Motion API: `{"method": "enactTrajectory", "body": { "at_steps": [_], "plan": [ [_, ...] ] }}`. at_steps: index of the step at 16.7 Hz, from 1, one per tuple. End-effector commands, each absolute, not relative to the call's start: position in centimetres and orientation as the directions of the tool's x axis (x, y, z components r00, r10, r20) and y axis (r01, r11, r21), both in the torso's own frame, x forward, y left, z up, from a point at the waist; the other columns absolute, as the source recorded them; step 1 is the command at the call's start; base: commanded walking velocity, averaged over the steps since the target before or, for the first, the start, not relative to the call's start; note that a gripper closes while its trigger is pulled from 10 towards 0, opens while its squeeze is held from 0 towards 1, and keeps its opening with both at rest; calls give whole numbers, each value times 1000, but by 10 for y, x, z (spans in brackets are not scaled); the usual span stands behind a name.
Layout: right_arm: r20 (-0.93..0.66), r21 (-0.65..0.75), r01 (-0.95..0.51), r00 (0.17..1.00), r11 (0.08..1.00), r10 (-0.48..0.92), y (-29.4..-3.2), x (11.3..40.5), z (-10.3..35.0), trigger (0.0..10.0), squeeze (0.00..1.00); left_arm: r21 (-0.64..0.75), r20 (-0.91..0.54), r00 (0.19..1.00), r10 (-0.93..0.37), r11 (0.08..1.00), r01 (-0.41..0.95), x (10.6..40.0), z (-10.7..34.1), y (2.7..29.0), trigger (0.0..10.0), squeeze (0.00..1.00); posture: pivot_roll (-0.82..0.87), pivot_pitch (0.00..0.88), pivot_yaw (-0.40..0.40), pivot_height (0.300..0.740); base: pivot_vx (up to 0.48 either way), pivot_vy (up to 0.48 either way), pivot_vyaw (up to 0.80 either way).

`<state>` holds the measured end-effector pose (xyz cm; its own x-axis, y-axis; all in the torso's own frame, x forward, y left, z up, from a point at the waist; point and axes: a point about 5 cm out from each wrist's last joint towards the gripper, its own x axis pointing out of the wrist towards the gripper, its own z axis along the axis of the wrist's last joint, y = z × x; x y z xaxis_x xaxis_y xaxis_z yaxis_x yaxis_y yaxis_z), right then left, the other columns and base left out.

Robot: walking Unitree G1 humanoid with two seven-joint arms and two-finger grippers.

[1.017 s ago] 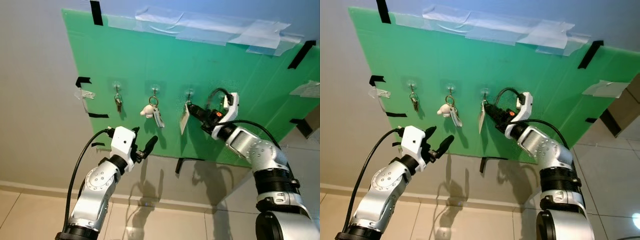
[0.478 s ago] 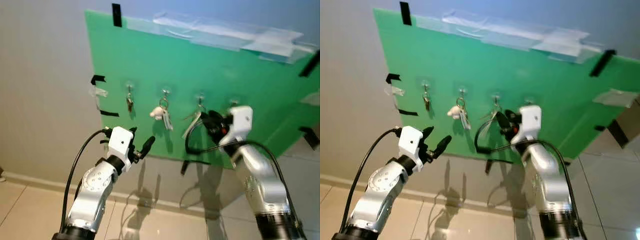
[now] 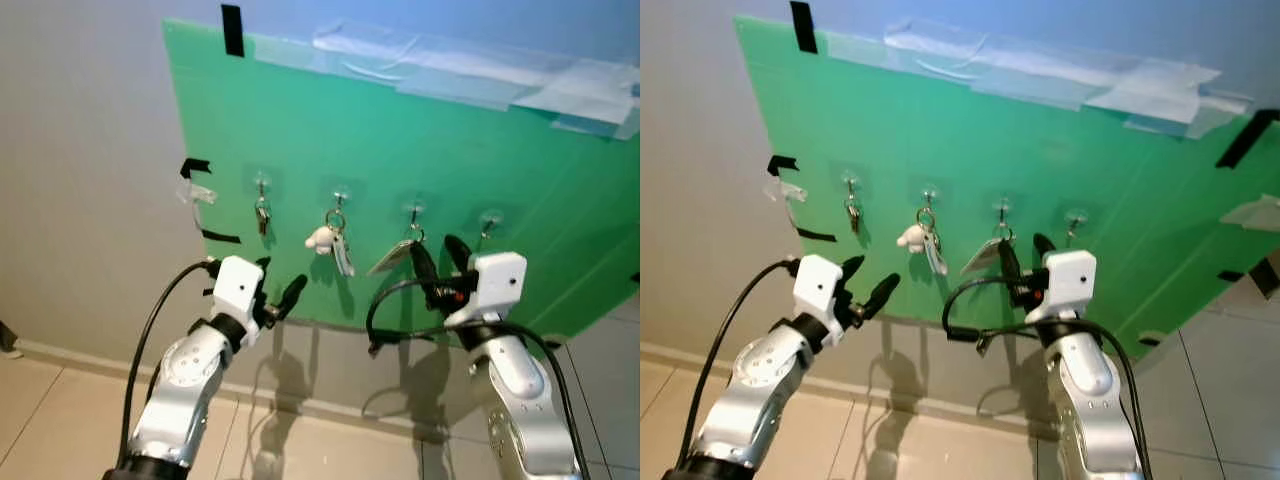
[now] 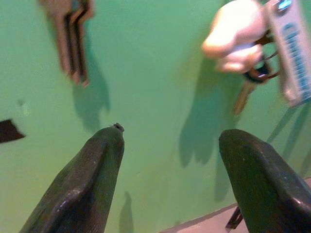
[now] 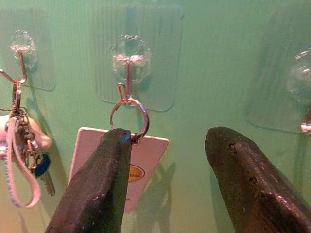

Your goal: Hang keys on a hook

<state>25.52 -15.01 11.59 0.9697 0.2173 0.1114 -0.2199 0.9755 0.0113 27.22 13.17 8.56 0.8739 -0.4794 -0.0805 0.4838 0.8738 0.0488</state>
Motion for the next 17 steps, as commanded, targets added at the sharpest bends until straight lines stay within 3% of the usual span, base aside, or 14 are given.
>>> {"method": "enactTrajectory", "body": {
  "at_steps": [1, 4, 8, 12, 14, 15, 17],
  "plan": [
    [-4, -27, -182, 983, 983, 182, -162, 250, 93, 10000, 1000, 53, -81, 866, -494, 865, 499, 273, 85, 129, 10000, 0, 0, 0, -27, 740, 0, 0, 0],
    [67, -75, -210, 974, 975, 215, -156, 268, 106, 10000, 1000, 45, -79, 870, -487, 870, 491, 273, 83, 126, 10000, 0, 7, 0, -33, 740, 0, 0, 0],
    [76, 283, -297, 955, 912, 287, -135, 296, 120, 10000, 1000, 36, -74, 880, -469, 881, 472, 271, 82, 124, 10000, 0, 21, 0, -53, 740, 0, 0, 0],
    [72, 440, -305, 949, 844, 306, -139, 305, 125, 10000, 1000, 30, -71, 884, -463, 885, 465, 269, 81, 123, 10000, 0, 20, 0, -64, 740, 0, 0, 0],
    [51, 327, -321, 945, 889, 322, -145, 293, 123, 10000, 1000, 38, -69, 889, -453, 889, 456, 269, 81, 125, 10000, 0, 24, 0, -71, 740, 0, 0, 0],
    [14, 115, -308, 951, 944, 308, -154, 275, 111, 10000, 0, 25, -66, 902, -427, 903, 429, 267, 81, 130, 10000, 0, 25, 0, -72, 740, 0, 0, 0],
    [-71, -28, -233, 971, 972, 230, -170, 242, 82, 10000, 0, 40, -54, 918, -392, 918, 395, 257, 82, 144, 10000, 0, 21, 0, -70, 740, 0, 0, 0]
  ]
}}
